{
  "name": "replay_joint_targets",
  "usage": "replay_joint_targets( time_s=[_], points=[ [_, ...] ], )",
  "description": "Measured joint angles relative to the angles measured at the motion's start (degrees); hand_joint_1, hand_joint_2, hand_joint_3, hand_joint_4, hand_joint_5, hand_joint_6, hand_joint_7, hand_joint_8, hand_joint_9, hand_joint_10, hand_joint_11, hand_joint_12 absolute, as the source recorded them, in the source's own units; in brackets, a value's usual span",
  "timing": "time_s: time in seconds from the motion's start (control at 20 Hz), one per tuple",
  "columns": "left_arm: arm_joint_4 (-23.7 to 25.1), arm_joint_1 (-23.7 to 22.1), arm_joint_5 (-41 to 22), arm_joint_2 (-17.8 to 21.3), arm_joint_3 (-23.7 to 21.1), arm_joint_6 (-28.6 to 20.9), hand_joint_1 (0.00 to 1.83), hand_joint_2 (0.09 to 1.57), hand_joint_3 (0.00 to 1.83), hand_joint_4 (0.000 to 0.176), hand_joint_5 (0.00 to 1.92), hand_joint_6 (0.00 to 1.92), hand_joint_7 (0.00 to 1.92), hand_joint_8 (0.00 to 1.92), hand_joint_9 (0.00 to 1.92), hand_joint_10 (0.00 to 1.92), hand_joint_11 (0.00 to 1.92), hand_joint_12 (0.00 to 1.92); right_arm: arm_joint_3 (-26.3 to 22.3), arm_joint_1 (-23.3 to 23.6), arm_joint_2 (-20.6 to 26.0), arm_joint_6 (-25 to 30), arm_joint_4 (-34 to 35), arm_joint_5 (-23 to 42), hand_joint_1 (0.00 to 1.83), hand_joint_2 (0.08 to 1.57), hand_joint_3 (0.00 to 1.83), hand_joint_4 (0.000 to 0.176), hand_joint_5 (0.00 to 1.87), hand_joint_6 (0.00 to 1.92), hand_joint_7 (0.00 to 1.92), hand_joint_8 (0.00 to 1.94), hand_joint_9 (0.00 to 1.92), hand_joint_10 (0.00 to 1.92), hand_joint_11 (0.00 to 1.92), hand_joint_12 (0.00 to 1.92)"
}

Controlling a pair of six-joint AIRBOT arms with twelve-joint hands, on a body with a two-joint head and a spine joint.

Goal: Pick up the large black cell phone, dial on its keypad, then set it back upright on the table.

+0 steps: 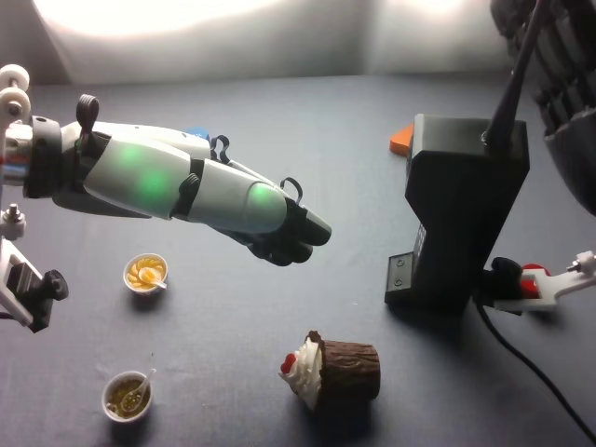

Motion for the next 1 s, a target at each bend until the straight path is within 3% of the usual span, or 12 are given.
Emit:
replay_joint_targets(
  time_s=[0.55, 0.85, 1.0],
  points=[
    [0.0, -0.3, -0.4, 0.7, 1.6, -0.2, 0.0, 1.22, 0.0, 0.0, 0.38, 0.0, 0.55, 0.0, 0.48, 0.0, 0.07, 0.82, -7.2, 2.9, 8.7, -0.1, -1.6, 0.2, 0.01, 0.85, 0.0, 0.02, 0.03, 0.01, 0.02, 0.01, 0.02, 0.01, 0.03, 0.02],
    [0.2, -0.4, -0.5, 0.7, 1.4, -0.2, 0.0, 1.21, 0.0, 0.0, 0.4, 0.0, 0.55, 0.0, 0.49, 0.0, 0.08, 0.81, -12.6, 2.5, 16.5, 0.0, -4.9, 0.4, 0.06, 0.84, 0.0, 0.03, 0.06, 0.02, 0.06, 0.01, 0.05, 0.01, 0.04, 0.04],
    [0.1, -0.7, -0.7, 0.8, 1.4, -0.2, 0.0, 1.21, 0.0, 0.001, 0.42, 0.01, 0.56, 0.01, 0.5, 0.01, 0.1, 0.81, -13.5, 2.2, 17.7, -0.1, -5.4, 0.9, 0.02, 0.86, 0.0, 0.026, 0.05, 0.01, 0.05, 0.0, 0.05, 0.01, 0.04, 0.04]
  ],
)
